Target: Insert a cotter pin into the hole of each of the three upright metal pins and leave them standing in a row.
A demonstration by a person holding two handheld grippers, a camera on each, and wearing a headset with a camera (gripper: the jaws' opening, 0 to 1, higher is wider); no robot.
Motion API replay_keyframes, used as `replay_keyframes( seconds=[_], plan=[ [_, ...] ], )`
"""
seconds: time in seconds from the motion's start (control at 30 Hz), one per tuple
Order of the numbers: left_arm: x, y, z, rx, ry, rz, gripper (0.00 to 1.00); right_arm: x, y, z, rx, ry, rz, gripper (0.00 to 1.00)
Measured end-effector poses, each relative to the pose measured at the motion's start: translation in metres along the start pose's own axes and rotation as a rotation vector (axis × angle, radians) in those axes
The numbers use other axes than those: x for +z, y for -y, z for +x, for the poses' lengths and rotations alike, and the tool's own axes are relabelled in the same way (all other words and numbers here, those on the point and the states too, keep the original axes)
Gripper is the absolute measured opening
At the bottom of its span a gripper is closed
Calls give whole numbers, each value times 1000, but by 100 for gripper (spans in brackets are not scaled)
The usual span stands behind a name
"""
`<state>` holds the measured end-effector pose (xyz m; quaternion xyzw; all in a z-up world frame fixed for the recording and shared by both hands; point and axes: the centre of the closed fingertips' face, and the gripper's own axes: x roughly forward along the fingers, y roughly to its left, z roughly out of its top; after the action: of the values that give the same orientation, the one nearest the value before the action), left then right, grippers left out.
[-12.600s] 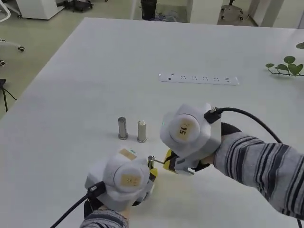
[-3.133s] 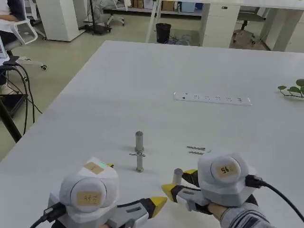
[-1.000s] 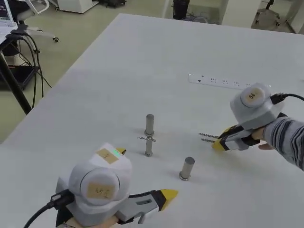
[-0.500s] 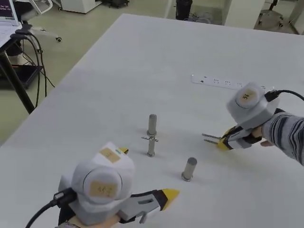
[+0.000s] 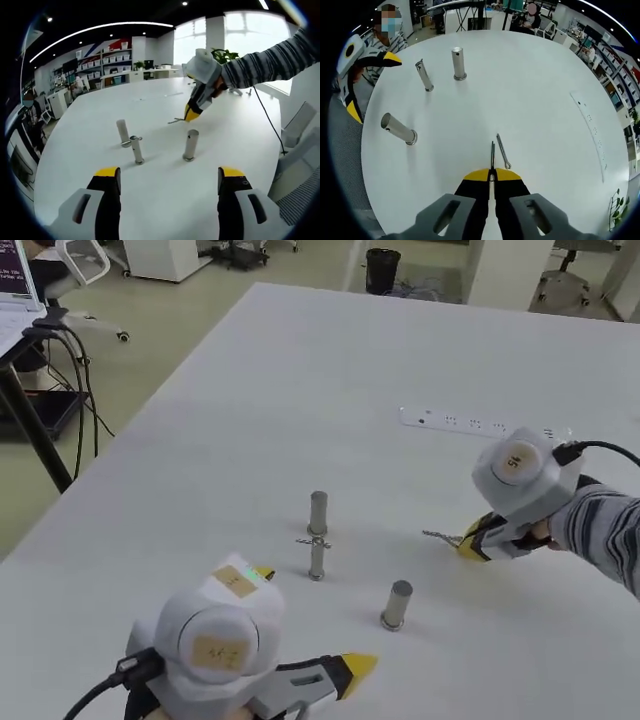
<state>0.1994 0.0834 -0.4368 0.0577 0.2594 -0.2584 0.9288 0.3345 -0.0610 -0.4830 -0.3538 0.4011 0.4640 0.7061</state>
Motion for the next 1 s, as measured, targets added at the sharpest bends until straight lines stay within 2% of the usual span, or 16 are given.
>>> replay_keyframes(
  seconds=[0.13,0.27,0.8,1.0],
  plan=[
    [2,2,-1,-11,0,-2,77,3,-6,-11,-8,32,-1,0],
    [6,5,-1,-21,5,5,75,6,-19,-23,-4,61,-23,0],
    [21,26,-1,-90,7,57,63,12,-65,-48,17,117,-183,0],
    [27,35,-3,-130,20,33,54,19,-86,-58,30,151,-266,0]
  ],
)
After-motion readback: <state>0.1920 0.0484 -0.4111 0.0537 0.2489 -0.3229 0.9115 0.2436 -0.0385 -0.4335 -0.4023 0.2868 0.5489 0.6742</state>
